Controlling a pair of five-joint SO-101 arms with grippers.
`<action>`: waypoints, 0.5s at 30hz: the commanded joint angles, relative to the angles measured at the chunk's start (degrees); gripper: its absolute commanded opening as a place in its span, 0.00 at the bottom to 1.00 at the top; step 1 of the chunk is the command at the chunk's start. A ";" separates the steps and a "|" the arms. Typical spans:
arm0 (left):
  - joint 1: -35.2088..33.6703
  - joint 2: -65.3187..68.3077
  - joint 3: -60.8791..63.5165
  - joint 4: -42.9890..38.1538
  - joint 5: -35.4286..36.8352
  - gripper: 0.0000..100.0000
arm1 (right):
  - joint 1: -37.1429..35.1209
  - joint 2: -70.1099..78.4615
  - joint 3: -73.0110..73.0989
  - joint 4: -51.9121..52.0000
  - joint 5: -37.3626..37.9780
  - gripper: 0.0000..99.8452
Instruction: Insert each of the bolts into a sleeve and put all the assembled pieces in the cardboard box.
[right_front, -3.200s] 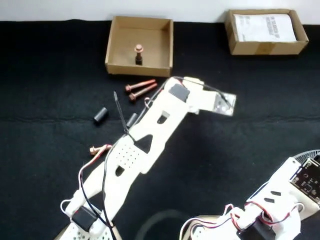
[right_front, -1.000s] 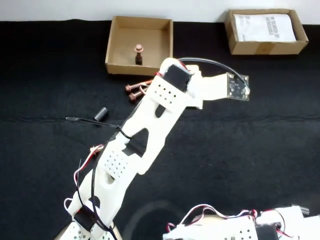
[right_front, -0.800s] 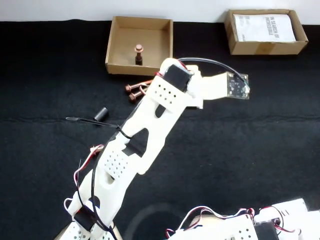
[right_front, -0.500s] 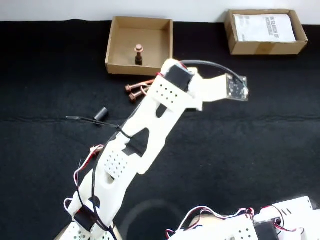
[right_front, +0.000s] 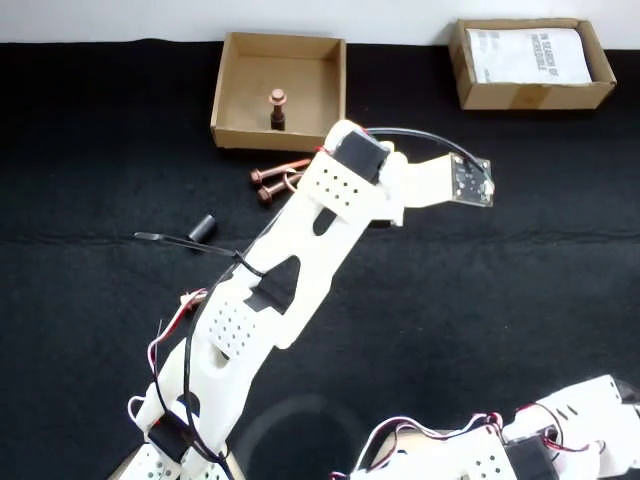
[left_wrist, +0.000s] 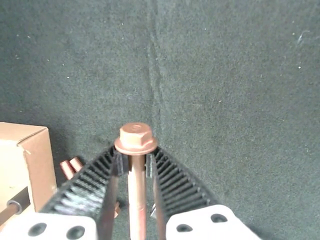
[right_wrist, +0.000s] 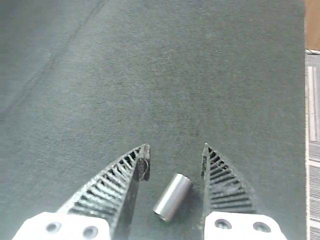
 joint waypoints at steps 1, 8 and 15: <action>0.04 -4.97 -0.57 0.35 0.35 0.01 | -1.27 0.04 4.88 -0.84 -0.44 0.16; -0.13 -4.97 -0.57 0.35 0.35 0.01 | -4.26 8.31 -7.69 5.58 -2.20 0.16; -0.13 -4.97 -0.57 0.35 0.35 0.01 | -4.62 42.86 -29.85 5.67 -8.26 0.16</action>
